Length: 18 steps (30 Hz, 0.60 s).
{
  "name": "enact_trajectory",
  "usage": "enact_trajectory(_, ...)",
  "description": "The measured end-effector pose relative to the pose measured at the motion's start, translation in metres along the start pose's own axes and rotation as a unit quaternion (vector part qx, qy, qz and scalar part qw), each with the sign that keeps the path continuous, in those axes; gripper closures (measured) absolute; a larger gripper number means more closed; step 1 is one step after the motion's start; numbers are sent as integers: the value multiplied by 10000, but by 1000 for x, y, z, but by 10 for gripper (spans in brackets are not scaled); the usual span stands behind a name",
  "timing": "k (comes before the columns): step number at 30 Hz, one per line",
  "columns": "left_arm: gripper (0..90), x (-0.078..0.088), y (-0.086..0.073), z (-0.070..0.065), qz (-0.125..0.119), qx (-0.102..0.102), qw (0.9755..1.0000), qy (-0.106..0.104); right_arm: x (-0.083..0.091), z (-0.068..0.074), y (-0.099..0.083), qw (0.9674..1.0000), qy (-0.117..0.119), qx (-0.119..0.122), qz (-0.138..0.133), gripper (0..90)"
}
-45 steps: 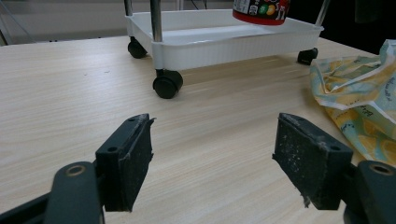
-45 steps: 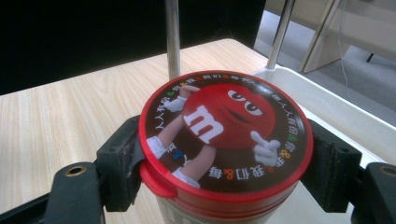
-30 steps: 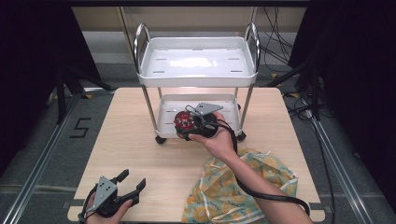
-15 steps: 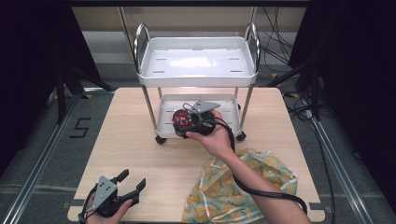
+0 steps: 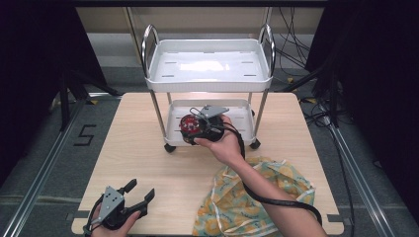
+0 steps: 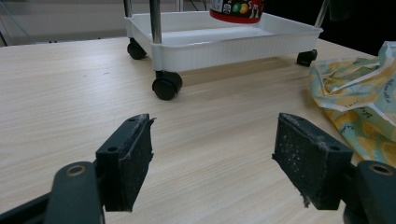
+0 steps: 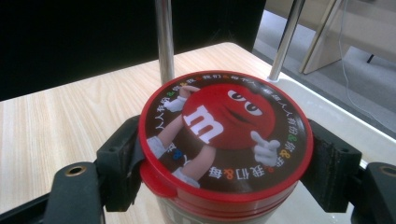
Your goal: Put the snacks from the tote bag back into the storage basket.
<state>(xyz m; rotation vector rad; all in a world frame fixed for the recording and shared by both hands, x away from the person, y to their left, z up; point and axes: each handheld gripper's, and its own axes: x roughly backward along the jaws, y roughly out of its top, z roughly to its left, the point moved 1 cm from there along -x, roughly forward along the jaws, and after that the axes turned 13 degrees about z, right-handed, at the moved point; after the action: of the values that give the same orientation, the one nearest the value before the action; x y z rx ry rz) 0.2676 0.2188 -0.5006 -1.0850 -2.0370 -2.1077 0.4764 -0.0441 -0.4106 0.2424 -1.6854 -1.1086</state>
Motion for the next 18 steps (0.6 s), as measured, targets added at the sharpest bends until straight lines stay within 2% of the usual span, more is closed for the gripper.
enact_trajectory(2,272,0,0,0,4,-5,10000,0,-1,-1,0,10000,-62,54,-49,265)
enact_trajectory(3,272,0,0,0,2,2,10000,-1,-1,2,0,9998,39,-185,8,265)
enact_trajectory(4,272,0,0,0,2,2,10000,-1,-2,0,1,10000,-8,-15,-12,265)
enact_trajectory(18,272,0,0,0,3,-38,10000,-19,-8,-1,6,10000,-41,-19,40,265)
